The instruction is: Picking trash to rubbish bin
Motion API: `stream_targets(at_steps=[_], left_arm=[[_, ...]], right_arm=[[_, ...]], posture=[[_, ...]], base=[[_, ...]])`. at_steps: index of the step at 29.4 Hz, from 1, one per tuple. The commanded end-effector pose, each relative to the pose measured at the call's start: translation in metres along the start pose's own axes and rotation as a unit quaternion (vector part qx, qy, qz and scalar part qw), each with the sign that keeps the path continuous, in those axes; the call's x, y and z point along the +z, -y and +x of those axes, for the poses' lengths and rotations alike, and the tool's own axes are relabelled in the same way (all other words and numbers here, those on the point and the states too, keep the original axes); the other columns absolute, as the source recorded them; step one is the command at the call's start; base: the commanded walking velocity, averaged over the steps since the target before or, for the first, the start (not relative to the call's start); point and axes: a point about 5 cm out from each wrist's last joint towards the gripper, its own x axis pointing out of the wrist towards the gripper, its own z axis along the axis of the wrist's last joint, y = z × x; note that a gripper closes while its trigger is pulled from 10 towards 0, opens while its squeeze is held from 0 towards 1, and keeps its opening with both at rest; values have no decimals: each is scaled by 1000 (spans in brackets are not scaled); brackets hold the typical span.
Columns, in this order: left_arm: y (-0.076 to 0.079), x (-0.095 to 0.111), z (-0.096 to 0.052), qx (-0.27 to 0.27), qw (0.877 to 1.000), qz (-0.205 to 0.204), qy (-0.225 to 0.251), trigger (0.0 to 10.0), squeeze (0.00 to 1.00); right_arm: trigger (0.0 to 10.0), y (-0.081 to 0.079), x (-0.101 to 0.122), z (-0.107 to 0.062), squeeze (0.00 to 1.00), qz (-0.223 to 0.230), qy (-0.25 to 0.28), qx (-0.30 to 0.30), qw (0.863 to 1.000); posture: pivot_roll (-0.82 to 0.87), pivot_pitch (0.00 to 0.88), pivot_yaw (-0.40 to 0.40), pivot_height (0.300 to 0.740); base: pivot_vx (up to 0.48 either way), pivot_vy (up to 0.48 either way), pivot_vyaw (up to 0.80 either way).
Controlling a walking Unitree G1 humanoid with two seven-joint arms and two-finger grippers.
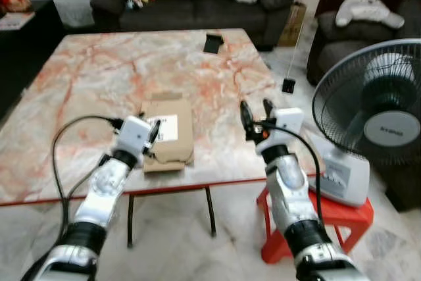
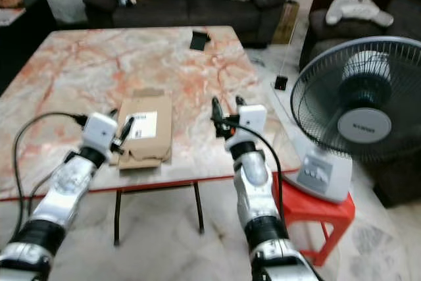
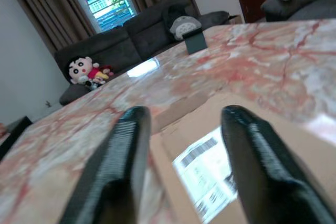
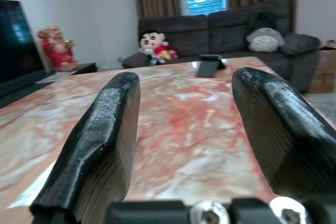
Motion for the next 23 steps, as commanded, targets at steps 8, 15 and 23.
stream_targets(at_steps=[8,15,23], left_arm=[[-1,-15,-11,-135,981,134,-49,10000,1000],[-3,-13,-13,-181,977,97,-54,10000,1000],[7,-5,-8,-201,978,43,-34,10000,1000]], right_arm=[[10000,-2,0,-2,0,4,2,-1,1000],[10000,-3,-3,-6,0,6,-1,-3,1000],[10000,-3,-3,-6,0,8,1,-3,1000]], posture=[[-6,51,-26,740],[-9,53,-23,740],[-9,46,-23,740]], base=[[0,0,0],[0,0,0],[0,0,0]])
